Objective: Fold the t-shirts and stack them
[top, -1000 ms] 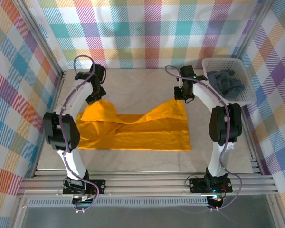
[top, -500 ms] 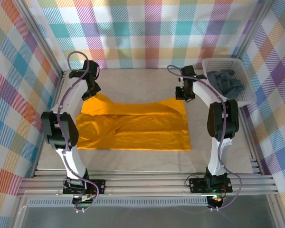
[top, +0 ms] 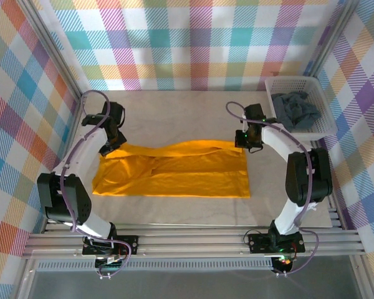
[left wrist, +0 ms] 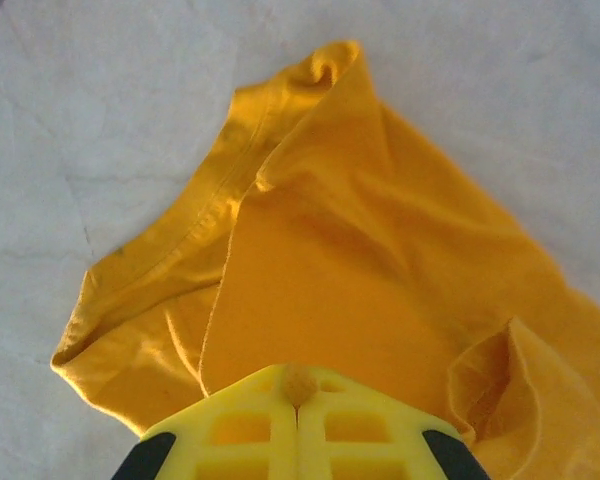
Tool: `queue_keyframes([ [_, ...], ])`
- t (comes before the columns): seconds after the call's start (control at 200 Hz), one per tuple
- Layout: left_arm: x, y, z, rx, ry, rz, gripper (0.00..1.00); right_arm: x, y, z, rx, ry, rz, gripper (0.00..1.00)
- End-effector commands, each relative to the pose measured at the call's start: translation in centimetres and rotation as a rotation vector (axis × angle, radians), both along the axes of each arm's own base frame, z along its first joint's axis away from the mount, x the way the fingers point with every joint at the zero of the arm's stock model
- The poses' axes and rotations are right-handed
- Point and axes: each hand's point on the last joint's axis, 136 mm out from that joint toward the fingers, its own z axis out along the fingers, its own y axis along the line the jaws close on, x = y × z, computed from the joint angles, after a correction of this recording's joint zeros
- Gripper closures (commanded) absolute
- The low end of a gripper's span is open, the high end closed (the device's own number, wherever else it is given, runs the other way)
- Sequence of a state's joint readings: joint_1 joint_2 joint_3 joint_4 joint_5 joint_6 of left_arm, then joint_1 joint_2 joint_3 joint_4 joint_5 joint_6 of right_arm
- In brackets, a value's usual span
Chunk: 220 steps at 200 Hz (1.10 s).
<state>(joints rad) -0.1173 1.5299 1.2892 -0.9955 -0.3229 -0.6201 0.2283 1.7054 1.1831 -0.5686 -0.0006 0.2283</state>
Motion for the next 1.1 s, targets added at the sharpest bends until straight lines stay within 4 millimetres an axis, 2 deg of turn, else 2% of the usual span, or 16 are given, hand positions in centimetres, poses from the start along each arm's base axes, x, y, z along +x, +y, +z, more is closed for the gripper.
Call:
queue_keyframes([
  [0.0, -2.6, 0.1, -0.7, -0.004, 0.048, 0.014, 1.00, -0.7, 0.1, 0.1, 0.038, -0.015, -0.027, 1.00],
  [0.22, -4.9, 0.5, -2.5, 0.004, 0.103, 0.044, 1.00, -3.6, -2.4, -2.0, -0.065, 0.059, -0.101, 1.00],
  [0.4, -6.0, 1.0, -3.2, 0.029, 0.130, 0.057, 1.00, -4.4, -3.3, -1.7, -0.107, 0.053, -0.114, 1.00],
  [0.575, -6.3, 1.1, -3.7, 0.039, 0.145, 0.057, 1.00, -4.8, -3.2, -1.8, -0.100, 0.063, -0.098, 1.00],
  [1.095, -7.9, 0.8, -5.5, 0.038, 0.213, 0.045, 1.00, -7.3, -2.3, -4.4, -0.044, 0.174, -0.092, 0.99],
])
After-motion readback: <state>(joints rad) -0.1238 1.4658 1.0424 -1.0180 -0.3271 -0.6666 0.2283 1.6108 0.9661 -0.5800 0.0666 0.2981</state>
